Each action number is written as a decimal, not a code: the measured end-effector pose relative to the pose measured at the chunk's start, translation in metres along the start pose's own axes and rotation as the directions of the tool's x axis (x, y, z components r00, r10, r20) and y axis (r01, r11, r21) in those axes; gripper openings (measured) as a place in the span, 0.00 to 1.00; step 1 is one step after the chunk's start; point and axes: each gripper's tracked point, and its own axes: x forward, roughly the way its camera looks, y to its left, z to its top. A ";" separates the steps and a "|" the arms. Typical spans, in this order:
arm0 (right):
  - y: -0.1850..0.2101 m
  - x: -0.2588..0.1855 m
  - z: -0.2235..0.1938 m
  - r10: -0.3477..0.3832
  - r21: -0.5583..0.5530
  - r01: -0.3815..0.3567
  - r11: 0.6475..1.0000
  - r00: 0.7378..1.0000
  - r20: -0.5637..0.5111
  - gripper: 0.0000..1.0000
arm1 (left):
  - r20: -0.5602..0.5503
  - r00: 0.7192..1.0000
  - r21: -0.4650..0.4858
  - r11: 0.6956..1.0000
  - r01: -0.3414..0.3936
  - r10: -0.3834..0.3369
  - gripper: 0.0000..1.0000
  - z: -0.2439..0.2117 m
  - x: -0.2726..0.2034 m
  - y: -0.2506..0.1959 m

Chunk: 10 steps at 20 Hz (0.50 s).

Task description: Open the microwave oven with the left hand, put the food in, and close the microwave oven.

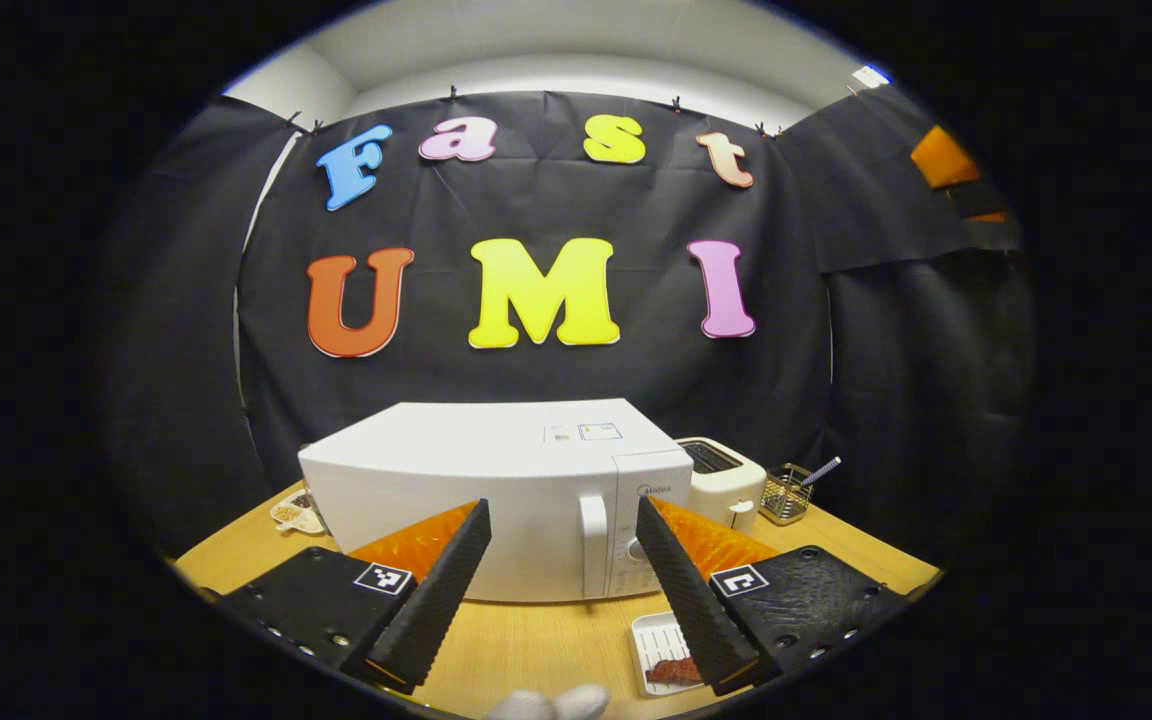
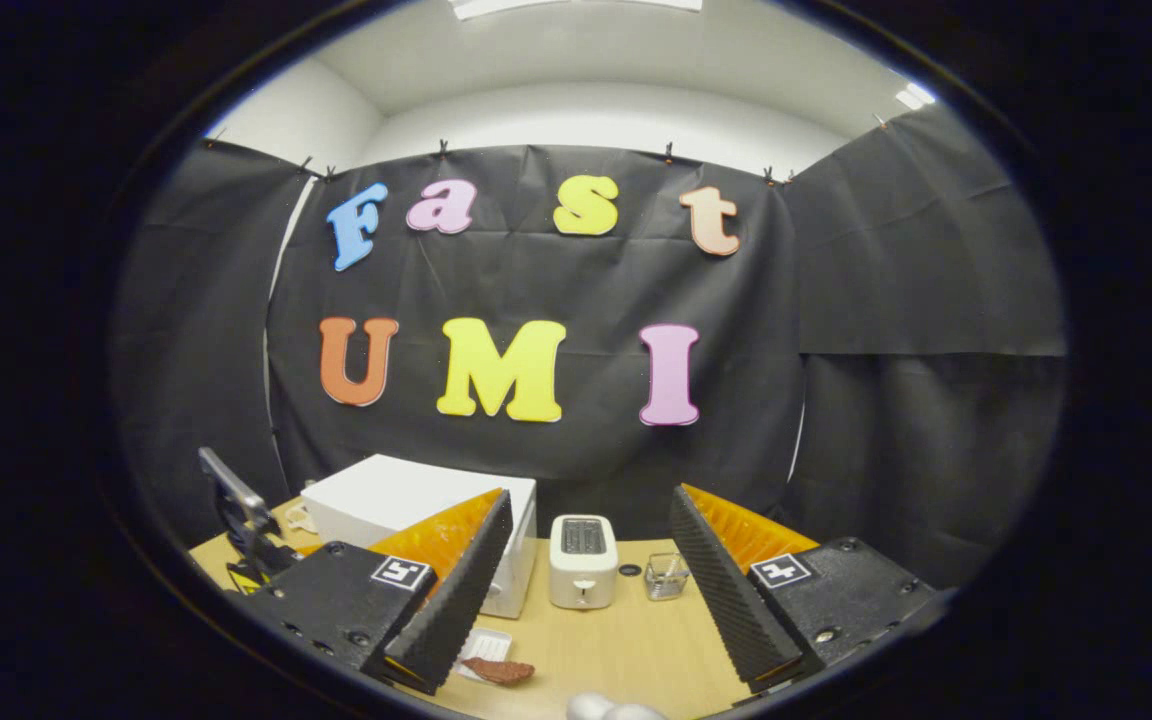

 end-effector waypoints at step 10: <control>-0.027 0.019 -0.029 -0.067 -0.059 0.061 0.996 0.993 -0.093 0.99 | -0.092 0.995 -0.013 1.000 -0.029 0.027 0.96 -0.073 0.103 -0.014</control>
